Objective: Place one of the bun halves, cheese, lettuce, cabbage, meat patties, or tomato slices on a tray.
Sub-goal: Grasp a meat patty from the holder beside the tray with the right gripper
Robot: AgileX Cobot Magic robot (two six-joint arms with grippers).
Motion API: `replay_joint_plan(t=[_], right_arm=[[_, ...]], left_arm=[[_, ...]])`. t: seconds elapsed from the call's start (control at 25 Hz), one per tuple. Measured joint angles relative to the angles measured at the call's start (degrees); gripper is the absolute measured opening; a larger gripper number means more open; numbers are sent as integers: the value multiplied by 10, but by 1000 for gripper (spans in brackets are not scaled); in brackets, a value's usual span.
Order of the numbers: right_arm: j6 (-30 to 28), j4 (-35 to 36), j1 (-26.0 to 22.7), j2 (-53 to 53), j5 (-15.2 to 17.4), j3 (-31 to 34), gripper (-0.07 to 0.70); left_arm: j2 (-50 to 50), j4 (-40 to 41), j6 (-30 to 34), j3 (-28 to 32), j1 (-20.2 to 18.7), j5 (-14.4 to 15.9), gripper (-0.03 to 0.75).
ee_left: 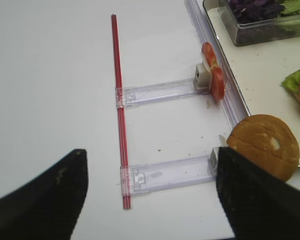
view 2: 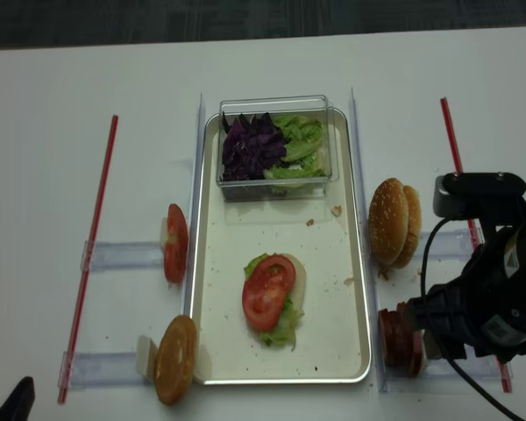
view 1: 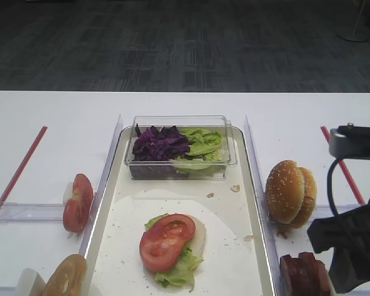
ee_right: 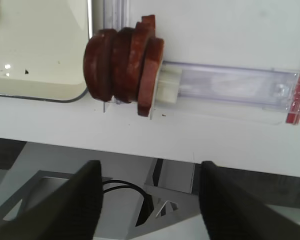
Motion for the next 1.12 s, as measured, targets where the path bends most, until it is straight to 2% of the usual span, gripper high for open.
replay_joint_plan(t=[0.16, 0.48, 0.88, 1.12], right_arm=[[29, -1, 44, 30, -9, 0, 456], [81, -1, 130, 89, -70, 0, 456], [86, -21, 138, 121, -81, -46, 456], [86, -31, 138, 121, -81, -51, 454]], left_arm=[[0, 0, 0, 0, 0, 0, 493], [0, 0, 0, 0, 0, 0, 493], [0, 0, 0, 0, 0, 0, 492], [0, 0, 0, 0, 0, 0, 492]])
